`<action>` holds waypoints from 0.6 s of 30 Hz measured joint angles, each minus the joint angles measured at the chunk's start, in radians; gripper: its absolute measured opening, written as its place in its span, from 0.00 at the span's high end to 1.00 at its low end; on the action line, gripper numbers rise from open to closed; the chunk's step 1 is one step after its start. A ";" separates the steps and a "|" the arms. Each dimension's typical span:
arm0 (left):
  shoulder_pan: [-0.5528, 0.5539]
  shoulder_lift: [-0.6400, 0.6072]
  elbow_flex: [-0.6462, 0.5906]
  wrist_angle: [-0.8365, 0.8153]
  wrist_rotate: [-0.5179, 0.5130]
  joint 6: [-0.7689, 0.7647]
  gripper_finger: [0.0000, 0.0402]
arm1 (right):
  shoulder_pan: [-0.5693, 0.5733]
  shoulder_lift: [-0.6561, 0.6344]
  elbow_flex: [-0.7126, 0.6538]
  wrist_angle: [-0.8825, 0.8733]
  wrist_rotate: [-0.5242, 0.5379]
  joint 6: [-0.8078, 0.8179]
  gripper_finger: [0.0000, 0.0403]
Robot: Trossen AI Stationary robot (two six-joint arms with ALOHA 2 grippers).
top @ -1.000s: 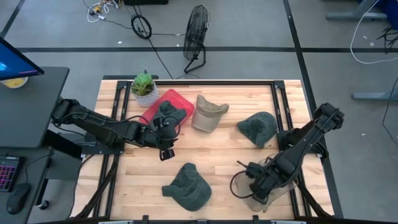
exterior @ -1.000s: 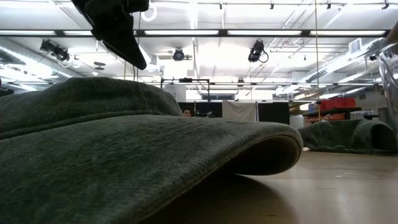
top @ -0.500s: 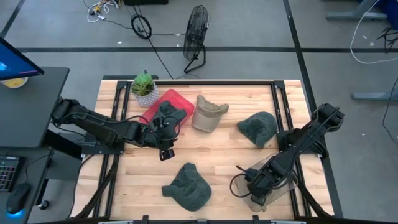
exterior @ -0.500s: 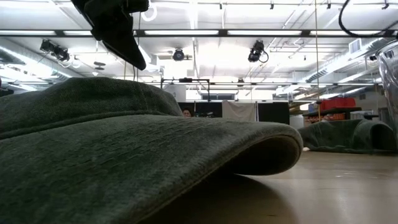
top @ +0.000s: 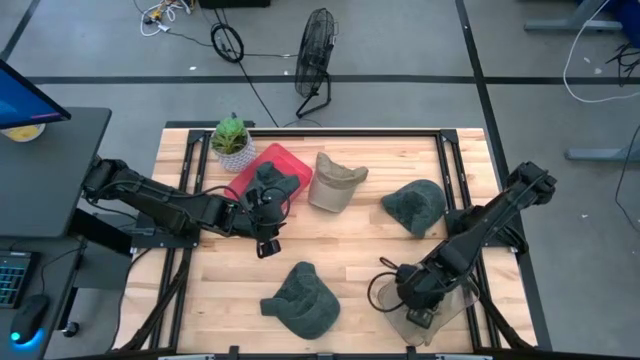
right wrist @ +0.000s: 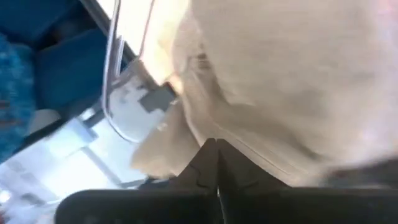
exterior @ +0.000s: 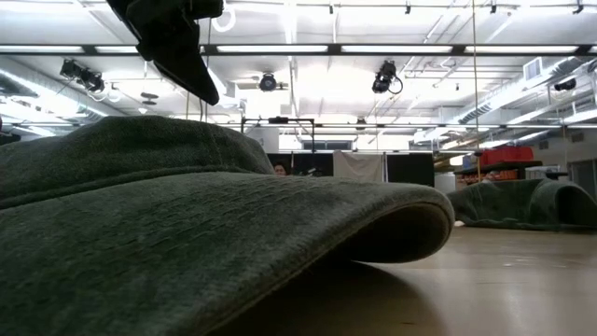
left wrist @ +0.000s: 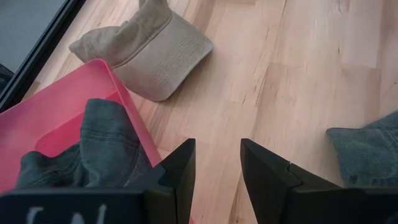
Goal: Pick & Place hat
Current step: Put the gray cap into the transparent bin
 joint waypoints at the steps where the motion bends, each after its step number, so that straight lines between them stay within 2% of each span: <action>1: 0.000 0.000 0.000 0.000 0.000 0.000 0.67 | 0.000 0.000 0.037 -0.058 0.023 -0.014 0.99; 4: 0.000 0.000 0.000 0.000 0.000 0.000 0.67 | 0.001 0.000 0.135 -0.181 0.173 -0.081 0.99; 6: 0.000 0.000 0.000 0.000 0.000 0.000 0.67 | 0.001 0.000 0.175 -0.228 0.358 -0.154 0.98; 9: 0.000 0.000 0.000 0.001 0.000 0.000 0.67 | -0.007 0.000 0.188 -0.191 0.655 -0.296 0.97; 11: 0.000 0.000 0.000 0.001 0.000 0.000 0.67 | -0.025 0.000 0.188 -0.149 0.798 -0.395 0.96; 15: 0.000 0.000 0.000 0.001 0.000 0.000 0.67 | -0.119 0.000 0.179 -0.019 0.928 -0.613 0.92; 18: 0.000 0.000 0.000 0.003 0.000 0.000 0.67 | -0.220 0.000 0.151 0.095 0.931 -0.801 0.87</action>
